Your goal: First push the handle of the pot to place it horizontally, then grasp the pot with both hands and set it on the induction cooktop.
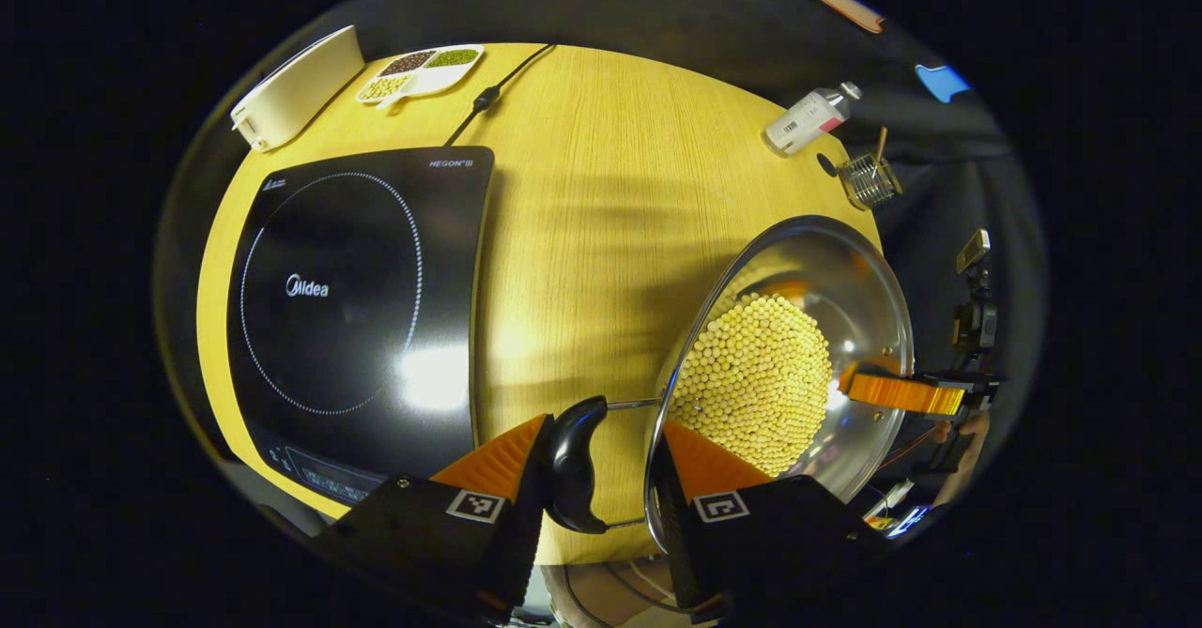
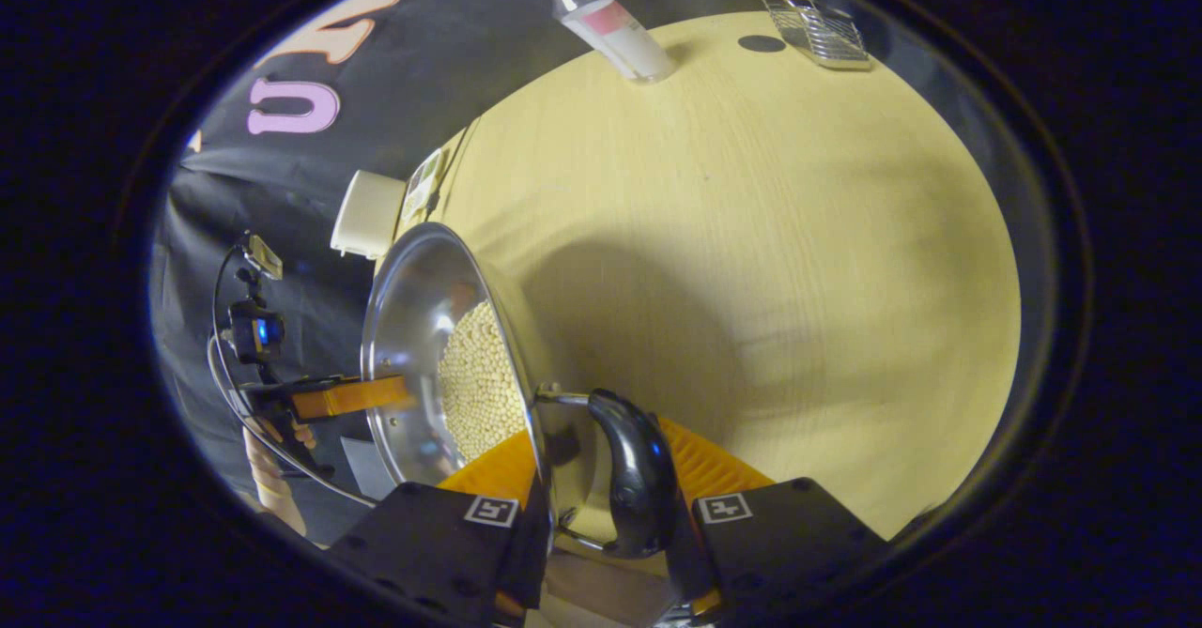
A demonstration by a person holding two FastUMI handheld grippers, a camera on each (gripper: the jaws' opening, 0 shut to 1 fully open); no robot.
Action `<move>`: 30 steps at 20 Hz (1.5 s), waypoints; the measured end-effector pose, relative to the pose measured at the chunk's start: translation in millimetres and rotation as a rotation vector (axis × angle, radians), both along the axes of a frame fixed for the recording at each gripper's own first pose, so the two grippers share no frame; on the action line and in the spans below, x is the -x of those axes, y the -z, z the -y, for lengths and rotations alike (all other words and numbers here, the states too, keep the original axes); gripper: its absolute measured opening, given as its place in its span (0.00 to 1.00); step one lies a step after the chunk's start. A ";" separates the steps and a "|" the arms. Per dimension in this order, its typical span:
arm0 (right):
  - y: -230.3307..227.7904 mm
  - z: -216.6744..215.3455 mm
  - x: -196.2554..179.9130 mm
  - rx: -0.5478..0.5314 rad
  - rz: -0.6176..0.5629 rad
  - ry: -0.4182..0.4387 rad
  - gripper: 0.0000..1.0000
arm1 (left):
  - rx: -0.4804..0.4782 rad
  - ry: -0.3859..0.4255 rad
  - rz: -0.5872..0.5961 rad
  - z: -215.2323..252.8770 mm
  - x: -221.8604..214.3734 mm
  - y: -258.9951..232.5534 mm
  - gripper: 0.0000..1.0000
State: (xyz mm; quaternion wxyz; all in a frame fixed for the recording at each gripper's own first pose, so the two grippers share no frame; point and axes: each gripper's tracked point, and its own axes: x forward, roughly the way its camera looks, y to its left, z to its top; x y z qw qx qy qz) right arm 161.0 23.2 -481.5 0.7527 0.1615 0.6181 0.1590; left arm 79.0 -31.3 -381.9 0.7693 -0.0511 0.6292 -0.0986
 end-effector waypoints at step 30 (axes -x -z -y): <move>-16.0 13.4 -35.4 -0.010 0.233 0.095 0.48 | -0.048 0.006 0.257 -301.4 -47.2 -51.8 0.58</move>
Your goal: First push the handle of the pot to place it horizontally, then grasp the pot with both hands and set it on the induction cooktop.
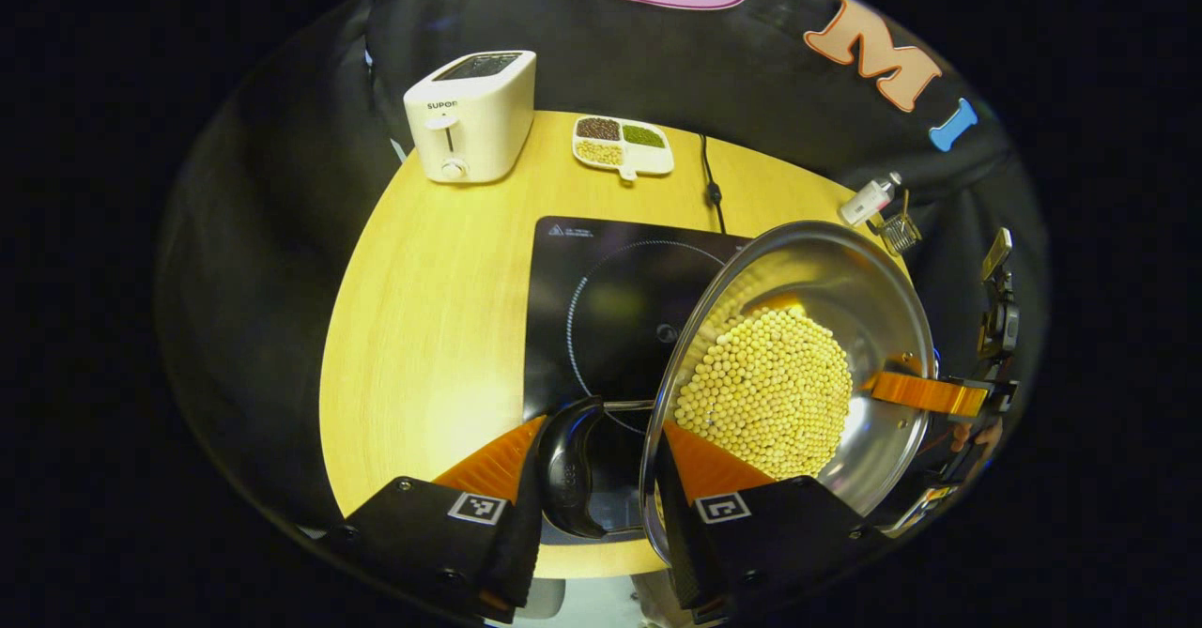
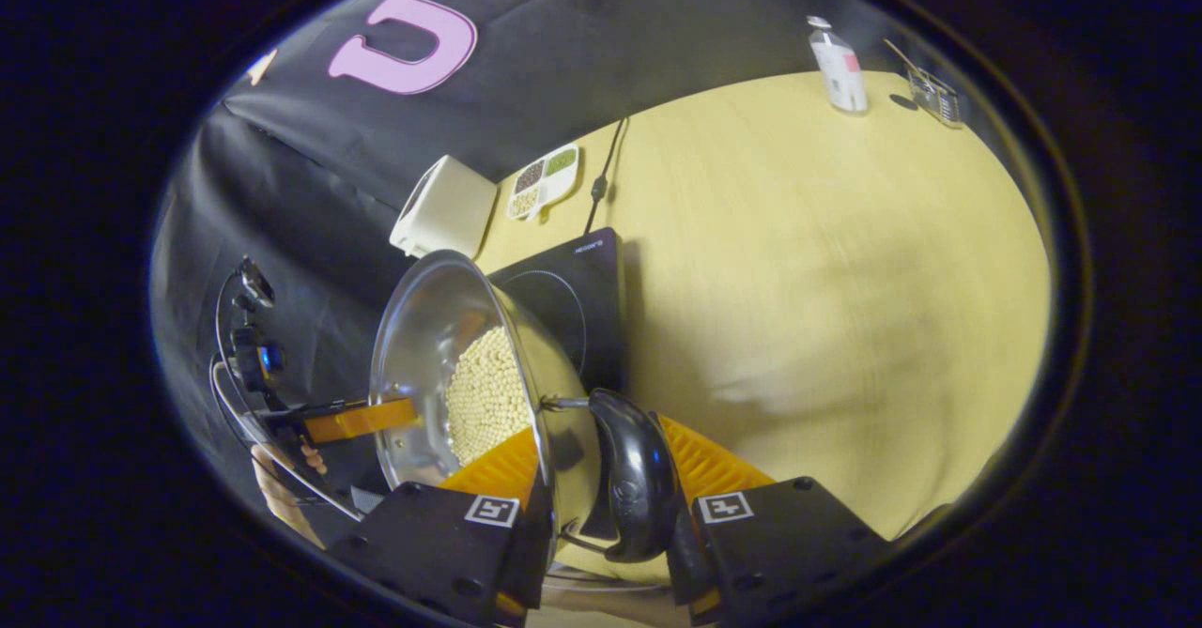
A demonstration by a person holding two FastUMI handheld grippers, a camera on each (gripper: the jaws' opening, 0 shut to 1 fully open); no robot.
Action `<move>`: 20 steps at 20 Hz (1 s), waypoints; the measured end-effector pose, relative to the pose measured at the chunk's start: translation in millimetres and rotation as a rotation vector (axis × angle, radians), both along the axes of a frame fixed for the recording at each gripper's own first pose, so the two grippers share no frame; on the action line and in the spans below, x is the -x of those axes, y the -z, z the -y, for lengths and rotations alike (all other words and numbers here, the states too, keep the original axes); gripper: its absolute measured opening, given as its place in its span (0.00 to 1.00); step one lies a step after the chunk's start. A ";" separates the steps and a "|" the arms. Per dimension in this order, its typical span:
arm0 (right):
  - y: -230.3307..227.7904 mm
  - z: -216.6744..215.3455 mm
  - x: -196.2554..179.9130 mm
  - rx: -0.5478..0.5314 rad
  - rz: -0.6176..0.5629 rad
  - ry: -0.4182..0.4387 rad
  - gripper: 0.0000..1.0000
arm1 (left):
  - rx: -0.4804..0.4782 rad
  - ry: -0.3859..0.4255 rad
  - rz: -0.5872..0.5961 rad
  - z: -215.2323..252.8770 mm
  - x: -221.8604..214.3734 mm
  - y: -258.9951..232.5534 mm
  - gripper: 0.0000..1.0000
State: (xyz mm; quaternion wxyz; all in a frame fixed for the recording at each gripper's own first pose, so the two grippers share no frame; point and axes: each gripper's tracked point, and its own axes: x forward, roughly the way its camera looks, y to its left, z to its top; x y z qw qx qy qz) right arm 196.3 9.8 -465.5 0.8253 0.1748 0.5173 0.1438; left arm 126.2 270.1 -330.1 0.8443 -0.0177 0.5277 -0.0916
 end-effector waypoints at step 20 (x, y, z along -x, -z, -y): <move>3.9 13.0 -31.4 -0.038 0.005 0.069 0.48 | -0.104 -0.009 0.068 -36.8 -68.5 34.1 0.64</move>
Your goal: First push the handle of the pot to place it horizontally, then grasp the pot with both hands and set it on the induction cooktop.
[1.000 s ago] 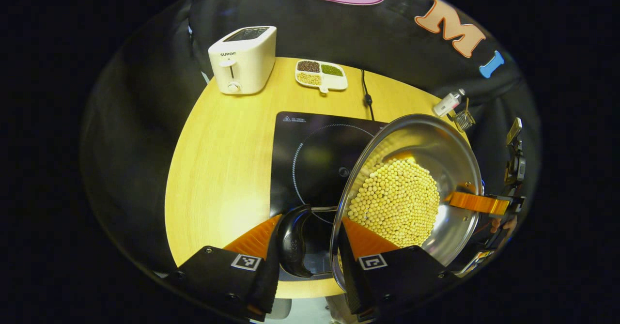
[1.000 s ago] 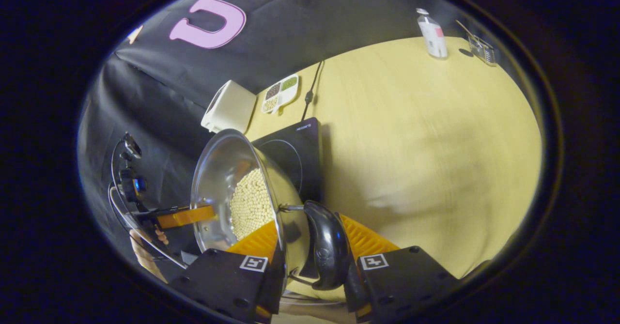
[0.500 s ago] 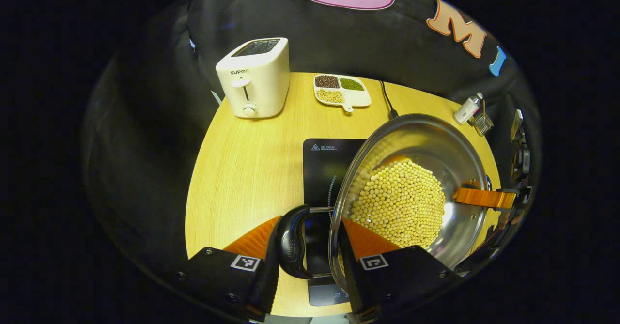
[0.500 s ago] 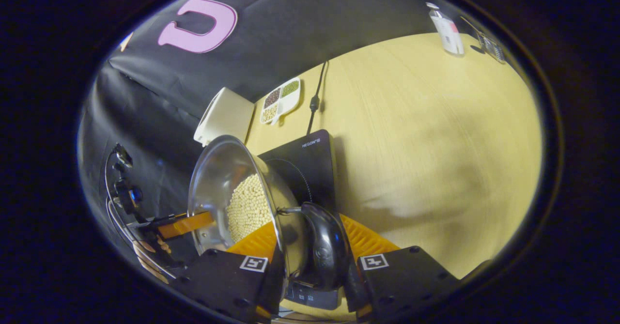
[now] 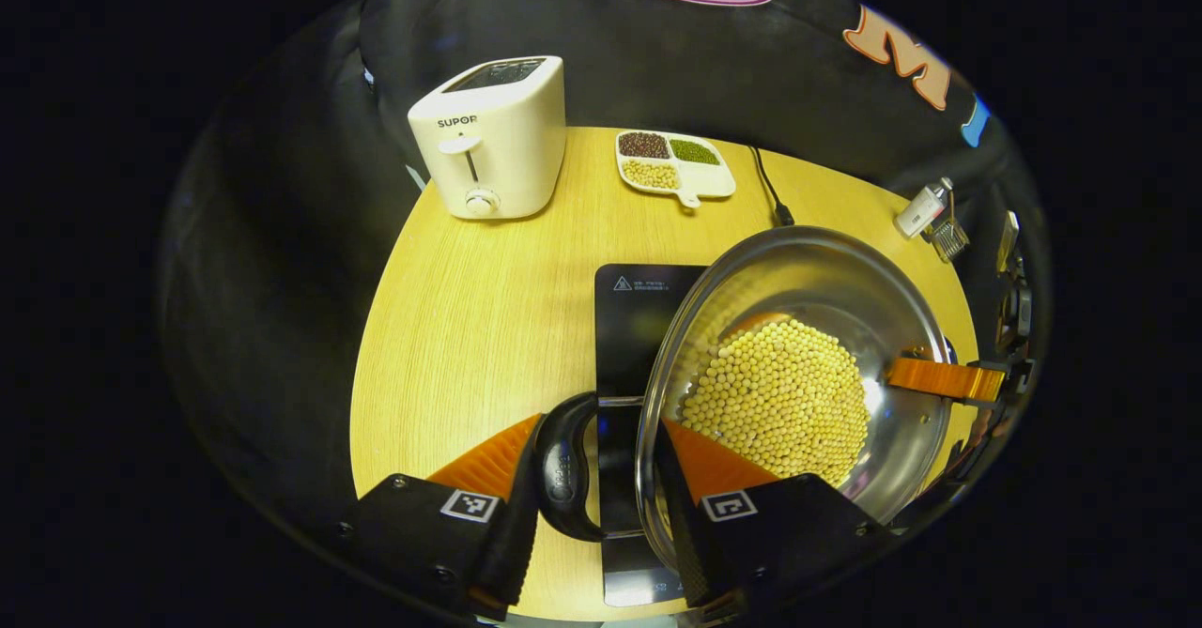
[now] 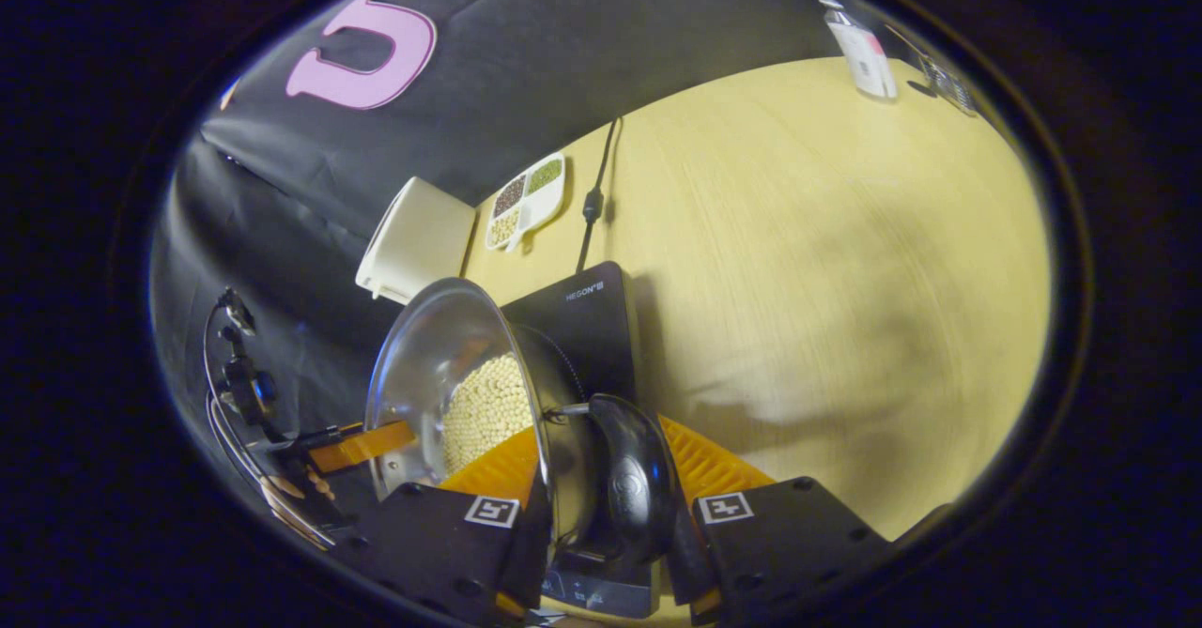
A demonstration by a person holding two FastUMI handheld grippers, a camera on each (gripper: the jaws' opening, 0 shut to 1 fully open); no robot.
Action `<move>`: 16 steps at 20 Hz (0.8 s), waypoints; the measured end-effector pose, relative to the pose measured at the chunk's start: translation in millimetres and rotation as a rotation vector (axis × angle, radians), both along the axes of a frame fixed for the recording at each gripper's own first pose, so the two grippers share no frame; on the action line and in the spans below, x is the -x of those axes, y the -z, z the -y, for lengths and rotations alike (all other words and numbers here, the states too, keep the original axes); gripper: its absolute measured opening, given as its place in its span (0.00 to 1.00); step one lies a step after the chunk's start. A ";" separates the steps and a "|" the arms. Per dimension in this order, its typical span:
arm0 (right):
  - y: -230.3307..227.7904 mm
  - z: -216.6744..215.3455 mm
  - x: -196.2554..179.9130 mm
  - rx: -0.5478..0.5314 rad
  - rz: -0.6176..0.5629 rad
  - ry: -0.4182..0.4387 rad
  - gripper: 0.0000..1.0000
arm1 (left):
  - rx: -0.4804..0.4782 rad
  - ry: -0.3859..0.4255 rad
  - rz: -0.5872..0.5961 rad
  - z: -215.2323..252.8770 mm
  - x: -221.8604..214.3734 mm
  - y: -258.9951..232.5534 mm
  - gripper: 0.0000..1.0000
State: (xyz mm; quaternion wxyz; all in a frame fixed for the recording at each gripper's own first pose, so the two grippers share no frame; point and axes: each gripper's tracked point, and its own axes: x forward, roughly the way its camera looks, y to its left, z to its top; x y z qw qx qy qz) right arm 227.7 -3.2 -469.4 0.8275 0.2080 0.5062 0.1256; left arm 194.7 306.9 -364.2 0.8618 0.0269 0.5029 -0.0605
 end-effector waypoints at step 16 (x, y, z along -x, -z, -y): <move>-43.7 49.4 13.9 0.053 0.100 0.020 0.95 | -0.059 -0.123 0.170 -8.5 15.6 -38.5 0.99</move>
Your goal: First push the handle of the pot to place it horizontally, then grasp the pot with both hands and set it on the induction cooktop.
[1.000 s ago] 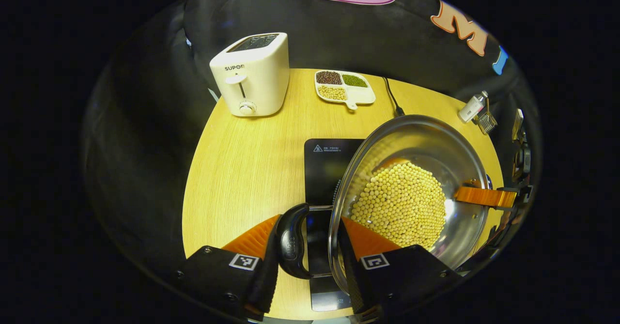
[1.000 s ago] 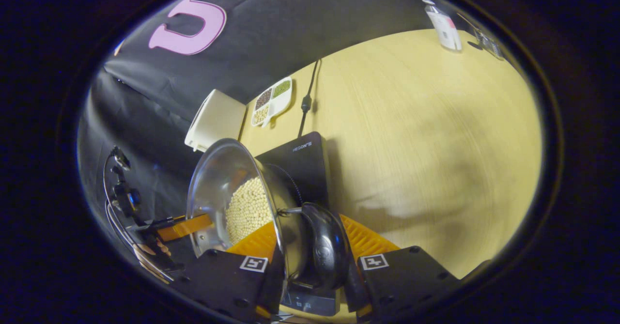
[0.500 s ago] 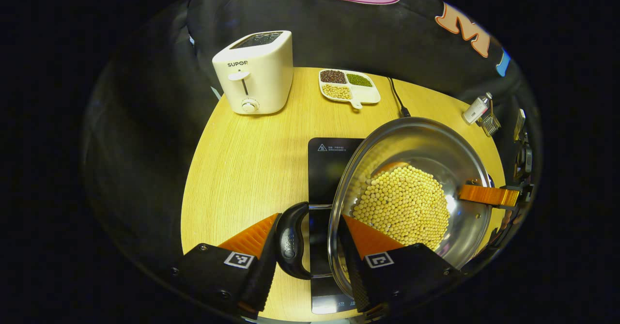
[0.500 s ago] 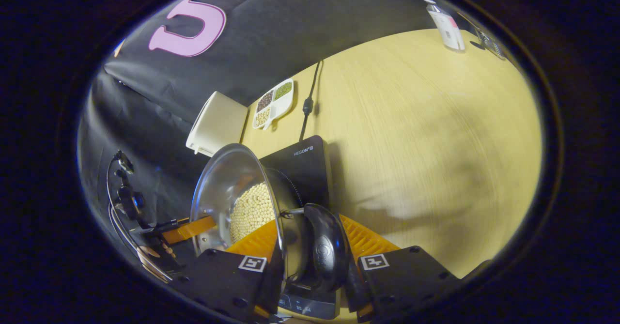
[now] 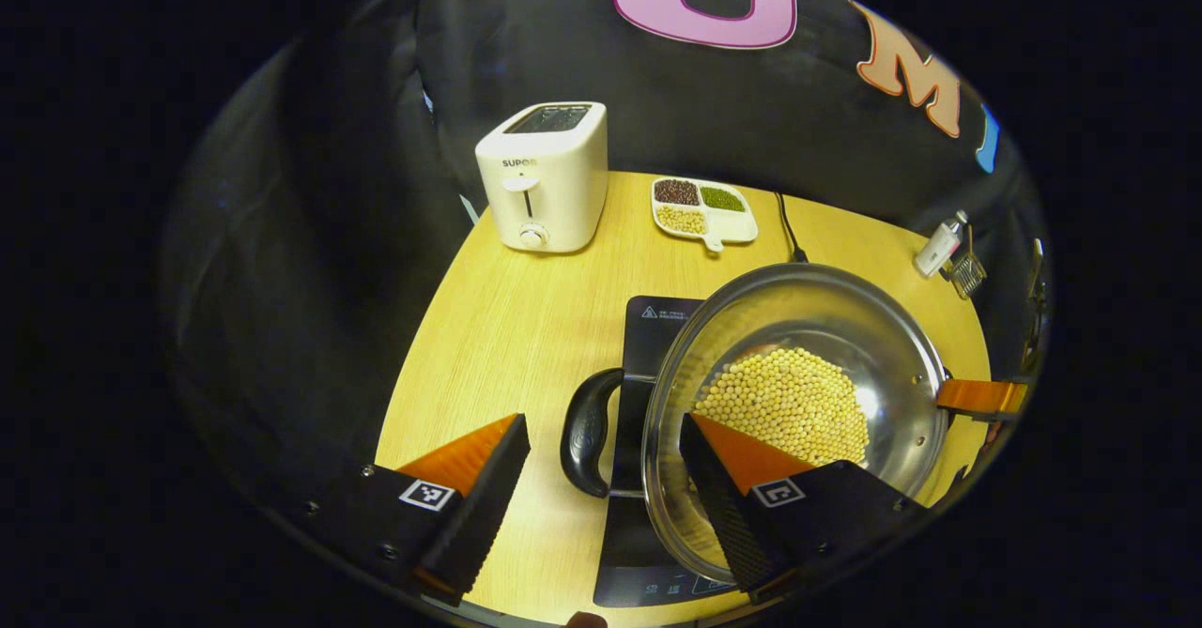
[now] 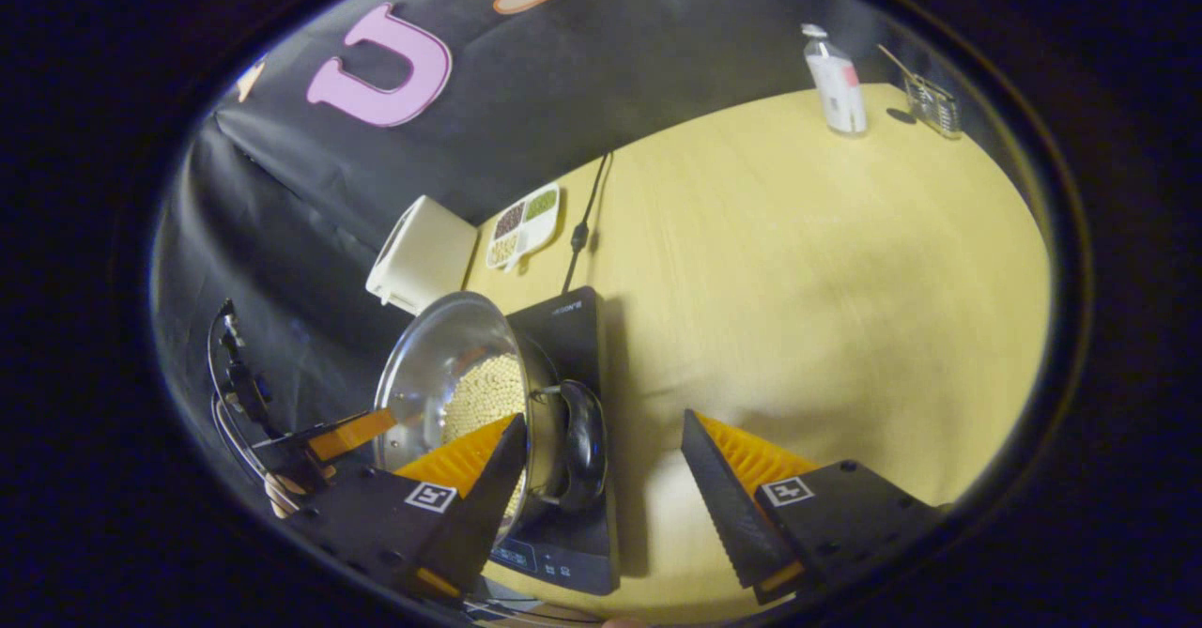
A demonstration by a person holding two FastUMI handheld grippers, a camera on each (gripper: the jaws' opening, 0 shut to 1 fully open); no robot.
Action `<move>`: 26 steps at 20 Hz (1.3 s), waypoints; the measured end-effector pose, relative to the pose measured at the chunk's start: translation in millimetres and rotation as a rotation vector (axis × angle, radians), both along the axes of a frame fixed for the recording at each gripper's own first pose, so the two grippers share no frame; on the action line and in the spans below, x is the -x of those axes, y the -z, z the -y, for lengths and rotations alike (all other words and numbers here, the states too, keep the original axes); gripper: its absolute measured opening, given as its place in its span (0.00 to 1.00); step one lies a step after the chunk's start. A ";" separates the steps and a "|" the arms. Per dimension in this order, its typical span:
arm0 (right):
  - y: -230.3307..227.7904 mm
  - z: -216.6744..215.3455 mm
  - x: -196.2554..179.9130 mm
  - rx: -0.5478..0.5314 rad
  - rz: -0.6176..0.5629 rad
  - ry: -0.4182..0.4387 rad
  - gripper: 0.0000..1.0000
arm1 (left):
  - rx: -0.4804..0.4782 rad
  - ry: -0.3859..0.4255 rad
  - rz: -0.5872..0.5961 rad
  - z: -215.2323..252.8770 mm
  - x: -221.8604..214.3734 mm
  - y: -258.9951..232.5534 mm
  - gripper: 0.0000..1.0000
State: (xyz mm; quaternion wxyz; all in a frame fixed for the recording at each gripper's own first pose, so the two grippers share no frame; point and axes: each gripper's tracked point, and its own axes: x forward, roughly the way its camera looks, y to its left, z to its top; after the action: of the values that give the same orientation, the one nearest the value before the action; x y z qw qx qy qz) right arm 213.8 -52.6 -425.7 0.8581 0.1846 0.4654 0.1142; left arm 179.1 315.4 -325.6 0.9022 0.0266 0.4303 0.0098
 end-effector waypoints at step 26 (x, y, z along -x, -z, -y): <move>-304.6 260.9 25.9 0.231 0.681 0.111 0.92 | -0.009 0.122 0.669 325.1 55.2 -266.5 0.97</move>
State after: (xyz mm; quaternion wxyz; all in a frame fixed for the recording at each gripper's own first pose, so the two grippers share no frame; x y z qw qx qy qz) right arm 187.9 -313.5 -121.1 0.9839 0.0628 0.1522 0.0689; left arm 123.9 -9.6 -59.2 0.9922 0.0515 0.1082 -0.0344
